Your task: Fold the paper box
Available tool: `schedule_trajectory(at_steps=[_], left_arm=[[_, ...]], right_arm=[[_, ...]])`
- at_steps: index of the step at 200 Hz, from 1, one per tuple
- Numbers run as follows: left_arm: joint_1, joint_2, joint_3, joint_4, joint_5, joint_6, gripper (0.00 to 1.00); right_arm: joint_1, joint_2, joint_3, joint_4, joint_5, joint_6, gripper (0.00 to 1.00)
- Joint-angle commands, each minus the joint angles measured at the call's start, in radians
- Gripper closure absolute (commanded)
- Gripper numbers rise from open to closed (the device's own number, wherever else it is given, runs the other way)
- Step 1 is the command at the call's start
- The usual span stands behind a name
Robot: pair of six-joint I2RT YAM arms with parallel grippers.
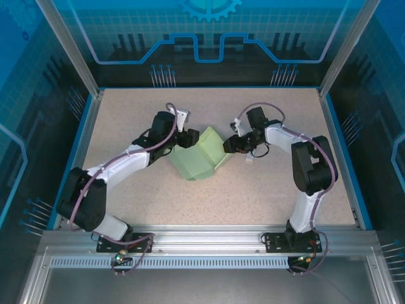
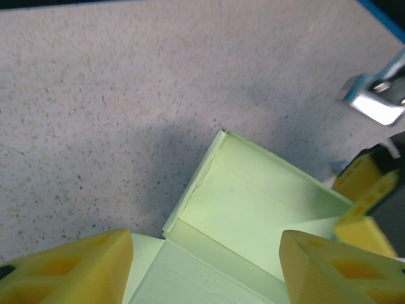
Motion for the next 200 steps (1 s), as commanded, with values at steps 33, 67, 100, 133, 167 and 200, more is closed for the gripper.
schedule_trajectory(at_steps=[33, 67, 100, 133, 167, 200], left_arm=[[0.015, -0.137, -0.025, -0.038, 0.034, -0.036, 0.35], [0.02, -0.167, -0.042, -0.039, 0.023, -0.04, 0.35], [0.03, -0.187, -0.057, -0.04, 0.02, -0.052, 0.35], [0.043, -0.218, -0.071, -0.043, 0.02, -0.069, 0.35], [0.061, -0.25, -0.083, -0.068, 0.051, -0.128, 0.34], [0.098, -0.287, -0.122, -0.086, 0.123, -0.209, 0.31]], right_arm=[[-0.035, 0.04, -0.038, -0.006, 0.056, 0.002, 0.44], [-0.033, 0.013, -0.056, -0.002, 0.055, -0.007, 0.4], [-0.017, -0.021, -0.077, -0.009, 0.083, -0.013, 0.38], [-0.012, -0.116, -0.101, -0.017, 0.146, -0.008, 0.38], [-0.012, -0.23, -0.114, -0.054, 0.243, 0.002, 0.38], [-0.006, -0.327, -0.158, -0.089, 0.495, 0.039, 0.38]])
